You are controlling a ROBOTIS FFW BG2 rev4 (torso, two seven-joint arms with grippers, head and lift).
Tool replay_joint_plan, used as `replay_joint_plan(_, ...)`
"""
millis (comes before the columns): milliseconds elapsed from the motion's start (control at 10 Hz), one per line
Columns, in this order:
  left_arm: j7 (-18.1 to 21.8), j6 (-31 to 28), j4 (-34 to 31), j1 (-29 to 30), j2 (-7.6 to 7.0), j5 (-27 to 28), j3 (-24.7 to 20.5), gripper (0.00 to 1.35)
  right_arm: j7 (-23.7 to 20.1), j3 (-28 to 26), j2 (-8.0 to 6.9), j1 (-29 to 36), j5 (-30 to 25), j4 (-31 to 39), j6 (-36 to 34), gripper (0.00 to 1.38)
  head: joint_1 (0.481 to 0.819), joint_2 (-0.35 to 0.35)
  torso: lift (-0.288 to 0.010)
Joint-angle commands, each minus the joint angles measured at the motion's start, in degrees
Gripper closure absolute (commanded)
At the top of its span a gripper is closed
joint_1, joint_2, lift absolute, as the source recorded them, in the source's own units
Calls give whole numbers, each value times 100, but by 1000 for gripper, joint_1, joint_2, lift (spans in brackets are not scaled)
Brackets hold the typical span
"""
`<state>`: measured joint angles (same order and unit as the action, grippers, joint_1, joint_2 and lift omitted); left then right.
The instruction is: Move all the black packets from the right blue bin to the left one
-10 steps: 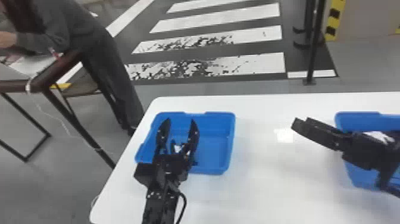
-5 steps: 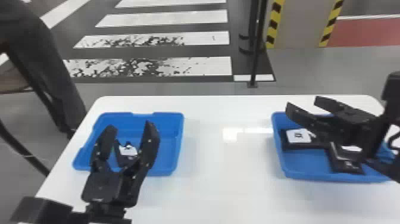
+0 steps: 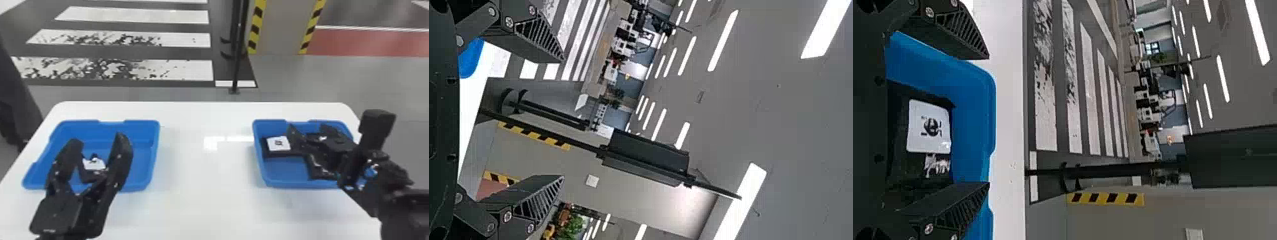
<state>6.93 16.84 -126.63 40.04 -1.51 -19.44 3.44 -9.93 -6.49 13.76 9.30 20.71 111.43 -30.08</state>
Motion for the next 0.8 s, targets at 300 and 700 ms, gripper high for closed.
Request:
replay_joint_plan(300,19,-81,14,-11,2,24,-13,226,-53,-2,-93,-452,180,-1447,492,130,695,-112,-140)
replay_joint_plan(700,54,-123,14,-39,2,70,-24,231,-176,318,-75,-972,-49,-2052,295,130,695,-93,-140)
